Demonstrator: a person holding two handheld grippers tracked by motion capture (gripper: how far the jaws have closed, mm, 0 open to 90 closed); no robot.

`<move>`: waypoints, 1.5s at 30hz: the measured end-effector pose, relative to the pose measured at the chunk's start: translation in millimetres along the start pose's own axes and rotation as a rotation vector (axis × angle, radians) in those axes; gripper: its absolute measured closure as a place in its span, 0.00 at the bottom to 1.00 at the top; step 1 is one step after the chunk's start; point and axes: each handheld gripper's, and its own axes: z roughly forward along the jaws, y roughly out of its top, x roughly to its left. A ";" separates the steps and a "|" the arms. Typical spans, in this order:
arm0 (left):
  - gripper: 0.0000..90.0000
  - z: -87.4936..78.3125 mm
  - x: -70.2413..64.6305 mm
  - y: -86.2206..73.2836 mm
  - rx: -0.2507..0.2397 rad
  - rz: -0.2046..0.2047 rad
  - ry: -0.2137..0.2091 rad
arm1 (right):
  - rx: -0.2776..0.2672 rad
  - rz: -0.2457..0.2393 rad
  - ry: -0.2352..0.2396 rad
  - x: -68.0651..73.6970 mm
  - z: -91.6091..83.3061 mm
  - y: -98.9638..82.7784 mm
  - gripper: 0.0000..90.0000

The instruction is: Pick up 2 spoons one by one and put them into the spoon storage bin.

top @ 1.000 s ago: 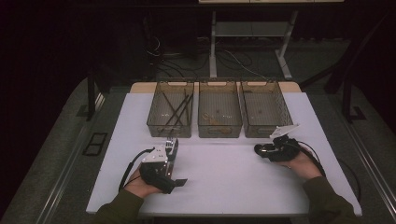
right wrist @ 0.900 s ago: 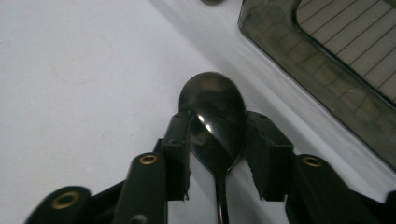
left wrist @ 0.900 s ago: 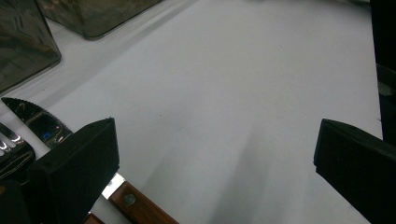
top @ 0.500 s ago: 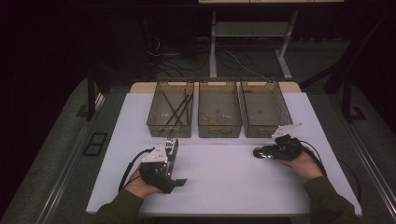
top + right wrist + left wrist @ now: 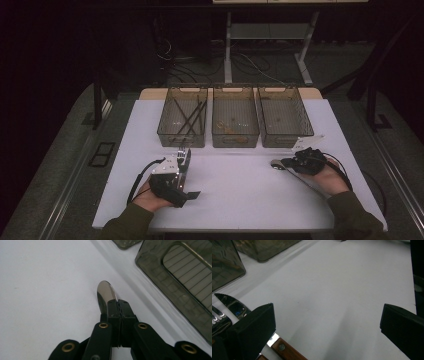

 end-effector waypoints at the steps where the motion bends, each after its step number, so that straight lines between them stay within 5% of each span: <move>1: 0.00 0.0 -0.2 0.0 -0.001 -0.001 -0.001 | 0.001 -0.008 -0.003 1.0 -0.2 0.7 0.99; 14: 0.00 0.2 -0.4 0.2 -0.001 0.000 0.000 | 0.030 -0.067 -0.018 10.3 2.7 3.8 0.99; 25: 0.00 0.5 -0.2 0.1 -0.002 0.000 -0.001 | 0.035 -0.062 -0.010 10.0 1.3 7.1 0.99; 45: 0.00 0.0 0.4 0.0 -0.002 -0.003 -0.003 | -0.058 -0.049 -0.042 -1.7 -11.7 54.5 0.99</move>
